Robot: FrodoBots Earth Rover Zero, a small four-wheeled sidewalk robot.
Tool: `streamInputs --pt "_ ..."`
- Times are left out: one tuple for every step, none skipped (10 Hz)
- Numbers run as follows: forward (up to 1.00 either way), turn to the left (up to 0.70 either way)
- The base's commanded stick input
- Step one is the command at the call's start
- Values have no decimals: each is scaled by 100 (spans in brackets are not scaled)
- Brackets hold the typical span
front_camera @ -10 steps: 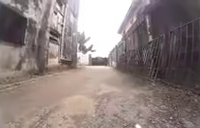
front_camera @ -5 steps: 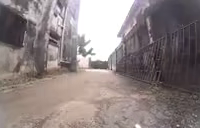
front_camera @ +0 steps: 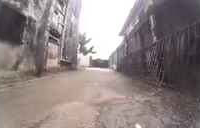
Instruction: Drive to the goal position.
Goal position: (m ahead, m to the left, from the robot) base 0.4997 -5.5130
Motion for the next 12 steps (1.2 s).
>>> streamInputs --pt "30 0" --pt "30 0" --pt "30 0" --pt "30 0" --pt "30 0" --pt "30 0" --pt "30 0" --pt "30 0" --pt "30 0" --pt "30 0" --pt "30 0" --pt "30 0"
